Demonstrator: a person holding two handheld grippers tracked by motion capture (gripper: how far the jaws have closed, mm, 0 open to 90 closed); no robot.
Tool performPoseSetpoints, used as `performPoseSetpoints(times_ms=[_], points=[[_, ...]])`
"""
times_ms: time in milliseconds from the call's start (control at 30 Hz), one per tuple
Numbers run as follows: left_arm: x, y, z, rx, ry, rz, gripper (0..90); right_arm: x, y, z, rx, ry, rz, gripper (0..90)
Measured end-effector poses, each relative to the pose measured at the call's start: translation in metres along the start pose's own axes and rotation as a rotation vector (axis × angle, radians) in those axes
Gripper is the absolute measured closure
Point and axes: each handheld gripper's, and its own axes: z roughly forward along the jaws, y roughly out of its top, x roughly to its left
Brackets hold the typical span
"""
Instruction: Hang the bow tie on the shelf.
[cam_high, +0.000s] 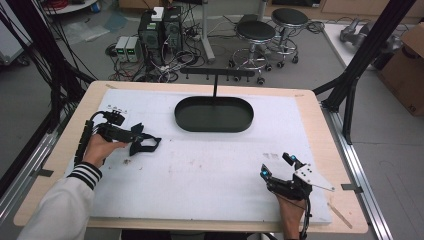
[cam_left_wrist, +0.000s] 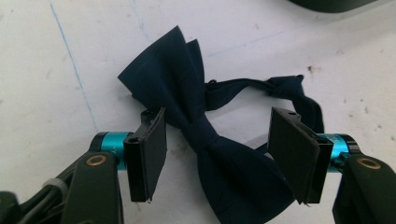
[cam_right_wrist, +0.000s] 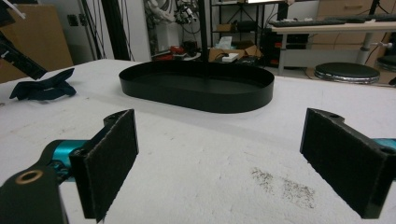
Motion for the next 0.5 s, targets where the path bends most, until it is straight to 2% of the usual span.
performPoseSetpoints(times_ms=[100, 133, 333, 500], points=[[-0.001, 0.000, 0.003, 0.014, 0.003, -0.004, 37.8, 0.000, 0.000, 0.000, -0.001, 0.000, 0.003, 10.5], [-0.002, 0.000, 0.006, 0.030, -0.014, -0.003, 38.4, 0.000, 0.000, 0.000, -0.001, -0.001, 0.003, 10.4], [-0.003, 0.000, 0.011, 0.040, -0.007, -0.001, 39.2, 0.000, 0.000, -0.001, -0.001, -0.003, 0.005, 10.5], [-0.003, 0.000, 0.014, 0.061, -0.005, -0.027, 39.4, 0.000, 0.000, -0.001, -0.001, 0.002, 0.009, 10.5]])
